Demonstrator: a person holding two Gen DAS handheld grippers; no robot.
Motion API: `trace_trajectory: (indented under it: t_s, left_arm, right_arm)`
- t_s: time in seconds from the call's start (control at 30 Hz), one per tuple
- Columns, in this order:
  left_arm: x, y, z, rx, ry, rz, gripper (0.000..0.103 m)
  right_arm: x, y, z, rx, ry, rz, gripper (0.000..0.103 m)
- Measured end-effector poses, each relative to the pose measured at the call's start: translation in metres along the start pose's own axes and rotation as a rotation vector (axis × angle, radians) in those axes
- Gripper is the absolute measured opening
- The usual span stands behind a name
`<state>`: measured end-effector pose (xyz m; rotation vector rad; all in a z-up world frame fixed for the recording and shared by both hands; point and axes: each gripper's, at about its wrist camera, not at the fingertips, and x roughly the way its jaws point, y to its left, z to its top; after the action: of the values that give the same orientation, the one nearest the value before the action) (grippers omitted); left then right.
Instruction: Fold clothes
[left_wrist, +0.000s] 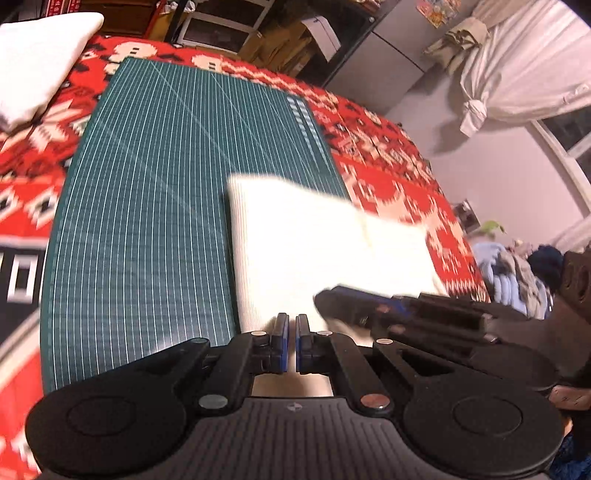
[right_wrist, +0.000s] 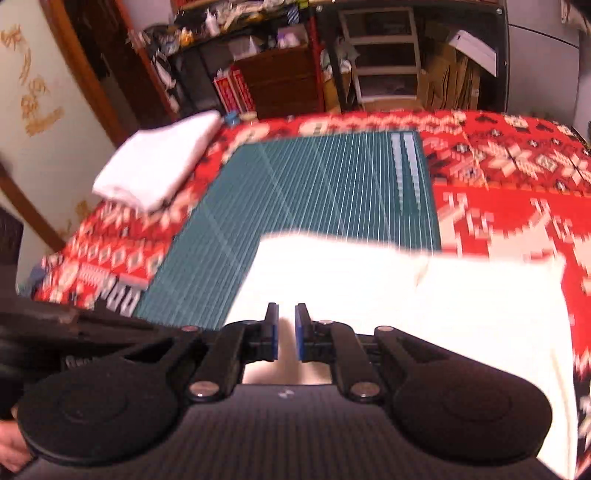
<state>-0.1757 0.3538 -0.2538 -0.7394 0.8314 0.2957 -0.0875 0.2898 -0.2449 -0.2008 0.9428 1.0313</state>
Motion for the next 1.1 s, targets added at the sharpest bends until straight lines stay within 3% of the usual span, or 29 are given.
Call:
trace_trajectory:
  t_s: [0.2, 0.43, 0.63, 0.77, 0.97, 1.1]
  left_arm:
    - [-0.012, -0.013, -0.04, 0.058, 0.018, 0.032, 0.002]
    - [-0.024, -0.017, -0.056, 0.06, 0.014, 0.027, 0.002]
    - [-0.025, -0.029, -0.035, 0.073, -0.045, 0.009, 0.003]
    - [-0.004, -0.034, -0.032, 0.103, -0.011, 0.053, 0.003]
    - [-0.008, -0.036, -0.04, 0.147, 0.01, 0.081, 0.006]
    - [-0.019, -0.039, -0.037, 0.137, -0.012, 0.028, 0.005]
  right_arm:
    - [-0.031, 0.014, -0.057, 0.003, 0.02, -0.026, 0.009]
    - [-0.053, 0.019, -0.093, -0.001, 0.04, -0.055, 0.009]
    - [-0.064, 0.027, -0.086, -0.003, -0.01, -0.041, 0.013]
    - [-0.049, 0.028, -0.076, -0.027, -0.02, -0.07, 0.013]
    - [-0.049, 0.017, -0.09, -0.045, 0.009, -0.078, 0.01]
    - [-0.065, 0.004, -0.091, 0.004, -0.003, -0.071, 0.013]
